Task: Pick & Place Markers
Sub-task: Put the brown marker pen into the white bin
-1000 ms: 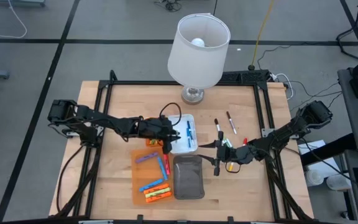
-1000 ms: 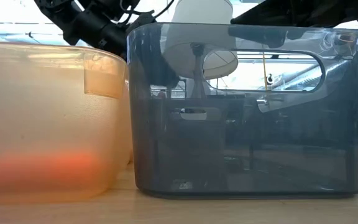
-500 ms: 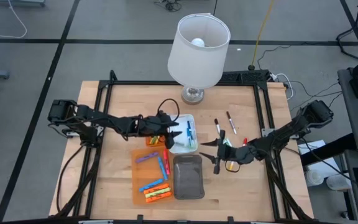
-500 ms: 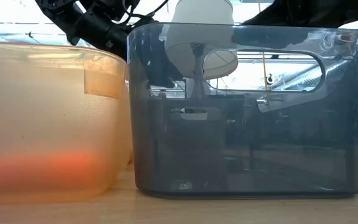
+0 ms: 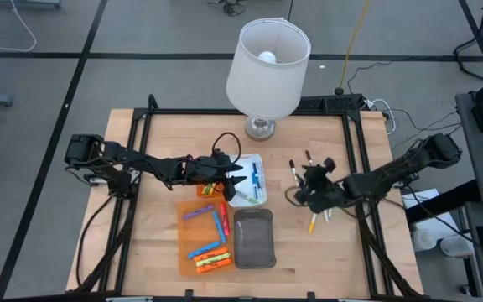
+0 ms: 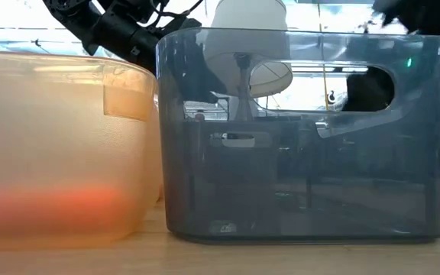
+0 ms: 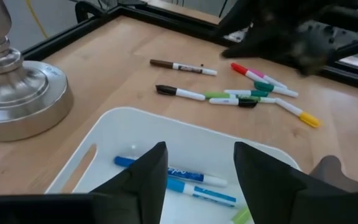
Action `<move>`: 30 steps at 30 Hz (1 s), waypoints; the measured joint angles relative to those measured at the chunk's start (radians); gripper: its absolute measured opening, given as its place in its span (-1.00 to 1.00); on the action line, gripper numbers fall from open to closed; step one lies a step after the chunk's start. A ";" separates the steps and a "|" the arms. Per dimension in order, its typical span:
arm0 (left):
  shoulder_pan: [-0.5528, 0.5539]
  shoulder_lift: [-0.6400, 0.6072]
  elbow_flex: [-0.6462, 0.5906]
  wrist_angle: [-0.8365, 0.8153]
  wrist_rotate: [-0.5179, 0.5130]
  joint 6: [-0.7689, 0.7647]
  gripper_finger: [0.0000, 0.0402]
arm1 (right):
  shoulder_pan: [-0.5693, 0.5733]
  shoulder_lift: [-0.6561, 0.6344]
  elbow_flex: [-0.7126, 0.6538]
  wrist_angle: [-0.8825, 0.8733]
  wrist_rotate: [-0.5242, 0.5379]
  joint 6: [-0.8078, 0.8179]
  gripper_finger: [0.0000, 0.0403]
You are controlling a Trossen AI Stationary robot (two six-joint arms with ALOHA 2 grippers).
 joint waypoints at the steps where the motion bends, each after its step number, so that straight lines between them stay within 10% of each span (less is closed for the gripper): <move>1: 0.000 0.000 0.000 0.004 0.000 0.000 -0.08 | -0.026 0.010 0.000 -0.062 -0.027 0.062 -0.18; 8: -0.001 0.000 0.000 0.005 0.000 0.000 -0.09 | -0.164 0.063 -0.042 -0.164 -0.156 0.253 -0.18; 30: -0.008 0.000 0.000 0.004 0.001 0.000 -0.05 | -0.344 0.019 -0.282 0.277 -0.360 -0.021 -0.18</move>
